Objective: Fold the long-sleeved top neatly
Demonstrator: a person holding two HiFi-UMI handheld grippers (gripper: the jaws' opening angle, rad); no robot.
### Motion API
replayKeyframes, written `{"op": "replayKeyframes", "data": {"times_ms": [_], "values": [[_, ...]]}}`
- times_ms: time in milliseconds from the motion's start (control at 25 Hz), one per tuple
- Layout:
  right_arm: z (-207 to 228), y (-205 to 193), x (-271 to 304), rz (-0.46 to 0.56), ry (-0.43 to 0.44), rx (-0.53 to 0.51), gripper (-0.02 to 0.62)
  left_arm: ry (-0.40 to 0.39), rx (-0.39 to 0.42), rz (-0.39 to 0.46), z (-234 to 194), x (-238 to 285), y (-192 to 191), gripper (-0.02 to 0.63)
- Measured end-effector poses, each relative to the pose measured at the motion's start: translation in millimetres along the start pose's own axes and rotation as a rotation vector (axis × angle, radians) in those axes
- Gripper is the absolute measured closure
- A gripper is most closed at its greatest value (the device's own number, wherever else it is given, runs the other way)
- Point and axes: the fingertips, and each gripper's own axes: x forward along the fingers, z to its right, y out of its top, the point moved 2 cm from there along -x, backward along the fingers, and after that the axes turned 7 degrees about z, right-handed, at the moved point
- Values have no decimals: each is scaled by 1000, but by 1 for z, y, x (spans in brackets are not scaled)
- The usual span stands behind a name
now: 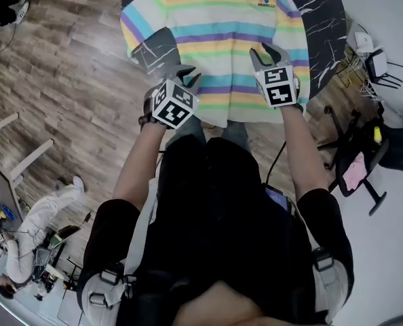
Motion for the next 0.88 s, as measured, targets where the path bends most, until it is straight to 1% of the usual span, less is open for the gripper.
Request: {"op": "replayKeyframes", "data": {"times_ms": [280,560,680,880], "values": [[-20,-54,-41,-41,66,22,456,70,-55,-43,28,5,-19,526],[-33,-79,-59,-50,109,55,457,139,-90,-43,50,2,-35,525],[-41,-88,-64,-57,129,48,459,153,-106,-46,57,0,-39,525],[-51,-102,-69,-78,142,58,459,148,-115,-61,64,2,-48,525]]}}
